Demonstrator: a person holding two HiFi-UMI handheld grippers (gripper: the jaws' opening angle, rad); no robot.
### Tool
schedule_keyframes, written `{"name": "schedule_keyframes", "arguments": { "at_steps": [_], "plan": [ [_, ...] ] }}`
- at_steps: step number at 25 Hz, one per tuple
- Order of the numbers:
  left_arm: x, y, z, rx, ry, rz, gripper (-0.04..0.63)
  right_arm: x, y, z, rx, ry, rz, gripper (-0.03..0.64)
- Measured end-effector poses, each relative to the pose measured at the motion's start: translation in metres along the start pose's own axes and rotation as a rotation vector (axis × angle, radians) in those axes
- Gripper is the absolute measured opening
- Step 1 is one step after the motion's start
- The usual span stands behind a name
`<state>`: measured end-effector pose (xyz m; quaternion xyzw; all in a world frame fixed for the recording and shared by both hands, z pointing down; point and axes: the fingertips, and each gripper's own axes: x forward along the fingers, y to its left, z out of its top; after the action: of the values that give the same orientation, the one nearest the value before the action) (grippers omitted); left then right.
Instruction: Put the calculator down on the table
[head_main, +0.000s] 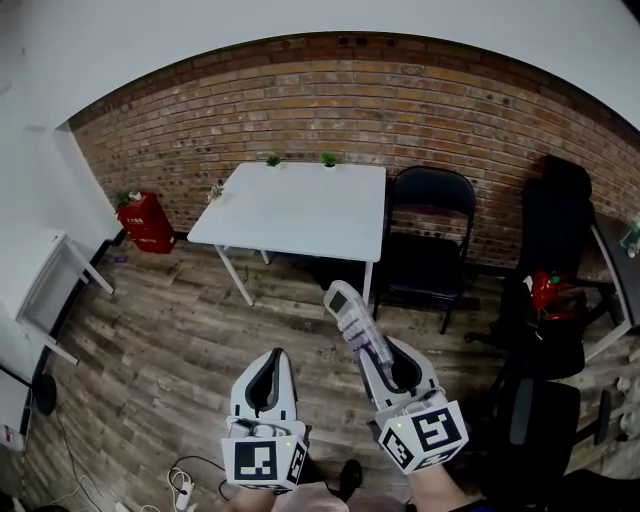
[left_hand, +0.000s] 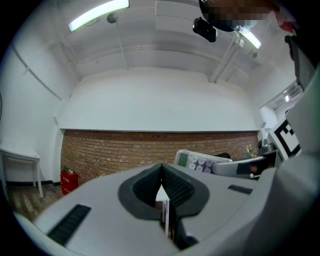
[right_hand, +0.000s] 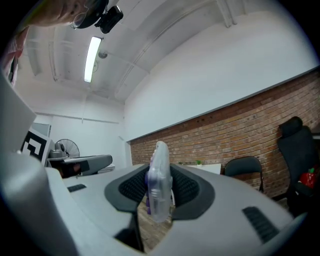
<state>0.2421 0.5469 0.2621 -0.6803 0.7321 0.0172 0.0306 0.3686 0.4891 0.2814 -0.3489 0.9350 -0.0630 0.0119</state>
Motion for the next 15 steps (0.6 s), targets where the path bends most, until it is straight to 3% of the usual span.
{"name": "schedule_keyframes", "arguments": {
  "at_steps": [7, 15],
  "plan": [
    [0.02, 0.015, -0.018, -0.015, 0.026, 0.028, 0.011, 0.03, -0.009, -0.013, 0.006, 0.034, 0.025, 0.127],
    [0.079, 0.085, -0.038, -0.044, 0.036, 0.054, 0.01, 0.117, -0.005, -0.03, 0.018, 0.076, 0.041, 0.127]
  ]
}}
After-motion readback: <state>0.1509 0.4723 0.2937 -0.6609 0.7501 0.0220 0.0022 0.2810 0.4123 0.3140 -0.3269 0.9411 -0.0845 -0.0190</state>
